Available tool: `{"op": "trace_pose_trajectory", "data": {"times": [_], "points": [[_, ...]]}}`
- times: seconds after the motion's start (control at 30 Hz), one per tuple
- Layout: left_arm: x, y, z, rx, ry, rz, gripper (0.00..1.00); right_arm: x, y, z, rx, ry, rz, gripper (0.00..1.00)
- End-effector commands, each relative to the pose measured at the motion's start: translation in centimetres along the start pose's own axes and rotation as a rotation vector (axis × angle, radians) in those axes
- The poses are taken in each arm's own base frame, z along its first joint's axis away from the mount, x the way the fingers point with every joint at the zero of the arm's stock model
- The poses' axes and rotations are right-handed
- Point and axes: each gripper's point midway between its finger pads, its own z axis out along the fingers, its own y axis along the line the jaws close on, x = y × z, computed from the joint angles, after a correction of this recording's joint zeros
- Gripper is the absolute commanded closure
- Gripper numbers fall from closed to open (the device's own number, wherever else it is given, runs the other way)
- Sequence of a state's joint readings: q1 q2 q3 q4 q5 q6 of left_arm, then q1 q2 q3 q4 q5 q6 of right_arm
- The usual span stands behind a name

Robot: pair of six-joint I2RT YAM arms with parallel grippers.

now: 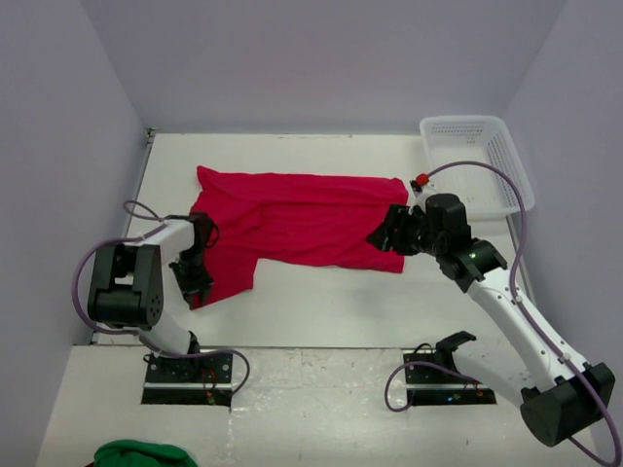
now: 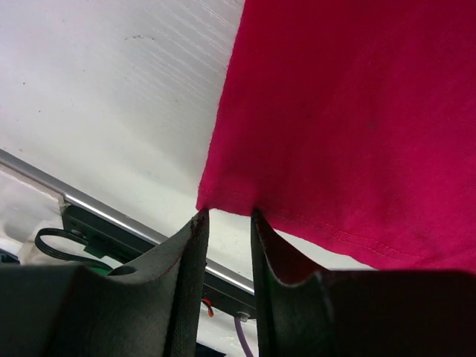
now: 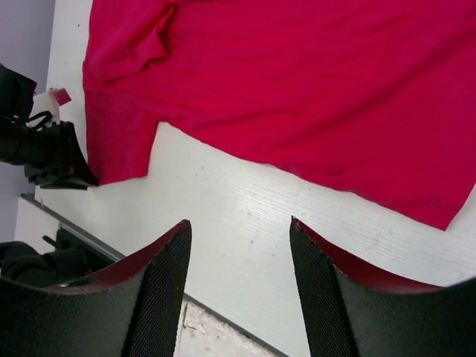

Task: Fold and stack the t-shirts
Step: Grap the side of the flattened tshirt closest away from the robot with both arms

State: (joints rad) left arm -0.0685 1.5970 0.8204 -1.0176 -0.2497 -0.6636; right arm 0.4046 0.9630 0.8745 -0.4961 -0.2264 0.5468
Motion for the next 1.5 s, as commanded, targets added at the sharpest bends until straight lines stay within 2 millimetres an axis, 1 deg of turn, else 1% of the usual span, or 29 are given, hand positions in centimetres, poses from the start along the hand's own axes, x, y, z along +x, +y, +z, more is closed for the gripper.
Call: {"op": "trace_pose_trajectory", "data": {"times": [0.0,0.1,0.17,0.23,0.27,0.4,0.5,0.53,0.63,0.8,0.93,1.1,1.2,1.23,1.27,1.37,1.47], "points": [[-0.7,-0.9,0.3,0.071,-0.006,0.000,0.69,-0.4,0.2,-0.2,-0.018,-0.027,-0.025,0.43],[-1.2,-1.0,-0.1,0.108,-0.021,0.001,0.64,-0.3,0.2,-0.1,-0.019,-0.024,-0.027,0.42],[-1.2,-1.0,-0.2,0.122,-0.020,-0.006,0.51,-0.4,0.3,-0.1,-0.022,-0.026,-0.031,0.42],[-1.1,-1.1,-0.1,0.136,-0.006,-0.003,0.42,-0.6,0.3,-0.2,-0.021,-0.033,-0.031,0.42],[-1.1,-0.9,0.2,0.142,0.011,-0.026,0.42,-0.7,0.4,-0.3,-0.025,-0.036,-0.033,0.42],[-1.1,-1.1,0.5,0.156,0.026,-0.018,0.42,-0.9,0.7,-0.6,-0.031,-0.043,-0.035,0.42],[-1.2,-1.3,0.7,0.177,0.044,-0.021,0.46,-0.9,0.6,-0.7,-0.029,-0.046,-0.034,0.42],[-1.3,-1.5,0.7,0.186,0.044,-0.020,0.49,-1.1,0.7,-0.7,-0.031,-0.052,-0.035,0.42],[-1.4,-2.1,0.8,0.218,0.058,-0.010,0.55,-1.0,0.7,-0.7,-0.028,-0.050,-0.033,0.42],[-1.7,-2.6,0.9,0.247,0.068,-0.007,0.58,-1.1,0.6,-0.9,-0.023,-0.058,-0.032,0.42],[-2.2,-2.5,0.9,0.254,0.067,-0.017,0.61,-1.2,0.5,-0.9,-0.016,-0.063,-0.028,0.42],[-2.1,-2.4,1.2,0.271,0.085,-0.024,0.66,-1.2,0.4,-1.0,-0.006,-0.067,-0.022,0.41],[-2.4,-2.2,1.4,0.274,0.079,-0.028,0.68,-1.5,0.2,-1.2,0.009,-0.076,-0.019,0.41],[-2.3,-2.5,1.3,0.298,0.092,-0.033,0.70,-1.6,0.2,-1.2,0.010,-0.075,-0.018,0.41],[-2.3,-2.5,1.2,0.302,0.090,-0.032,0.73,-1.4,0.1,-1.1,0.017,-0.067,-0.015,0.41],[-2.6,-2.6,0.8,0.318,0.082,-0.032,0.75,-1.3,-0.3,-0.7,0.041,-0.051,0.008,0.41],[-2.5,-2.7,0.4,0.336,0.075,-0.033,0.80,-0.9,-1.2,0.1,0.088,-0.032,0.049,0.41]]}}
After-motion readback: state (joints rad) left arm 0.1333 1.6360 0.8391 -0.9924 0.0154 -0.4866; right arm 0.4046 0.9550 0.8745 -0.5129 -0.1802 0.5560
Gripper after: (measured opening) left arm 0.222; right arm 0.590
